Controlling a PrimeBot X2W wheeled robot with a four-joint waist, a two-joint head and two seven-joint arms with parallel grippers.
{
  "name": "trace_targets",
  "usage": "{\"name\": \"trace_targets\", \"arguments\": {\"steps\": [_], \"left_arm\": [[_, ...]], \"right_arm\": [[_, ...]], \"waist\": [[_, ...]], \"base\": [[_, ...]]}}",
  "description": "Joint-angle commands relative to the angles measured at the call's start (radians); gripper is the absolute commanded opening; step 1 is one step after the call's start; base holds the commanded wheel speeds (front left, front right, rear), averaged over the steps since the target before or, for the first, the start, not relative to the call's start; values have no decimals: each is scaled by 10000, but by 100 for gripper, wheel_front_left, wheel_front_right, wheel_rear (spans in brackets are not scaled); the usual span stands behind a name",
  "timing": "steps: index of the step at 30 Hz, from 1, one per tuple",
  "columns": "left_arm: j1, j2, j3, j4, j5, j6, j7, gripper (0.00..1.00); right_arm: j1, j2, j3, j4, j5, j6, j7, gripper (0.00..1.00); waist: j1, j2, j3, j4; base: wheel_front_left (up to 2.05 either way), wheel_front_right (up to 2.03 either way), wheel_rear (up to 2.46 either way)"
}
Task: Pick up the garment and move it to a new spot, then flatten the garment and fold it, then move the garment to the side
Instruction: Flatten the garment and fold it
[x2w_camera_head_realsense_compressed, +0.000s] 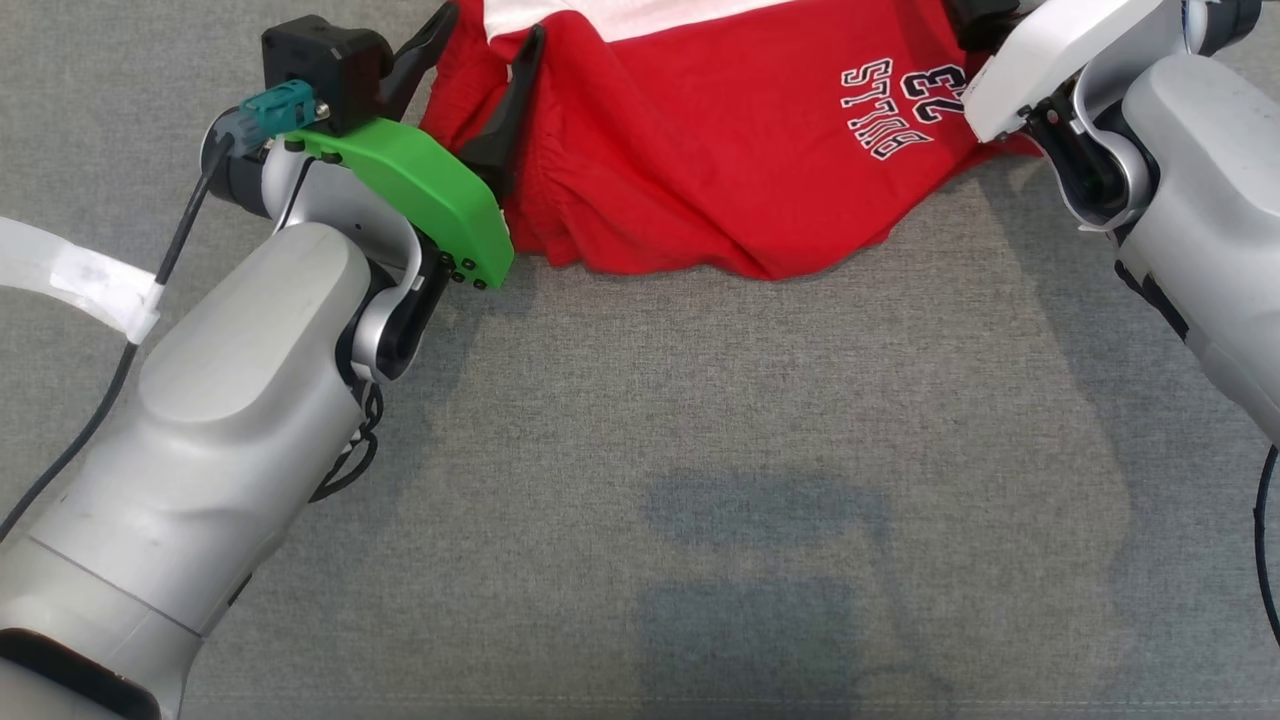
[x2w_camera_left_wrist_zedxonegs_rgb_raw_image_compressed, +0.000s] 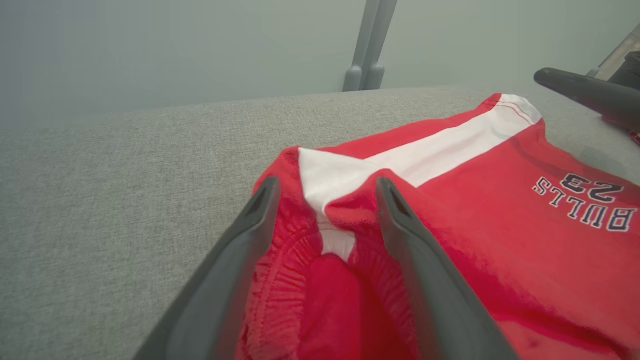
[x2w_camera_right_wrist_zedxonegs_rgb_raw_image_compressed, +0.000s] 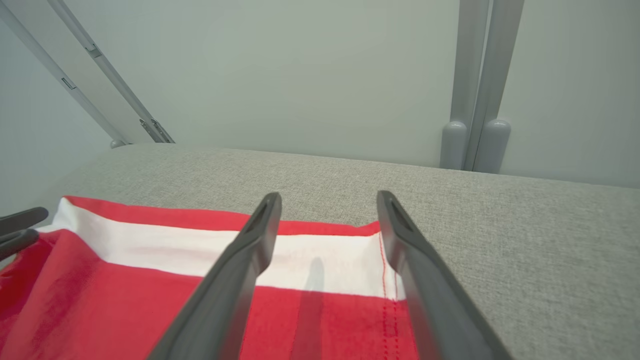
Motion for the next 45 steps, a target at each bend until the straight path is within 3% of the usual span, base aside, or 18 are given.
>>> {"name": "trace_targets", "arguments": {"steps": [1, 8, 14, 21, 26, 34, 45], "left_arm": [[-68, -32, -20, 24, 52, -50, -10, 100], [98, 138, -38, 30, 99, -60, -153, 100], [611, 423, -113, -218, 211, 142, -466, 100], [1498, 933, 7, -1184, 492, 628, -953, 100], [2247, 1297, 65, -2153, 621, 1047, -1085, 100], [3117, 1681, 58, -3693, 838, 1513, -1148, 100], [3755, 1875, 12, -4375, 662, 1828, -1112, 100]], "right_arm": [[-86, -28, 76, 37, 82, -7, -60, 100], [43, -97, 194, 107, 374, -7, -124, 100], [564, -76, -484, 210, 119, -7, -124, 100], [1249, 4, -1259, 600, -115, -7, -122, 100], [1610, 52, -1241, 1262, 160, -7, -97, 100], [1694, -63, -1096, 2015, 997, -7, 1009, 100], [921, -198, -970, 2959, 1716, -7, 3284, 100]], "waist": [[-1, 0, -65, -19], [-1, 0, -433, -109], [-1, 0, -956, -218], [-1, 0, -1416, -178], [-1, 0, -1787, 10], [-1, 0, -1937, 420], [-1, 0, -1784, 881]], "base": [[0, 0, 0], [0, 0, 0], [0, 0, 0], [0, 0, 0], [0, 0, 0], [0, 0, 0], [0, 0, 0]]}}
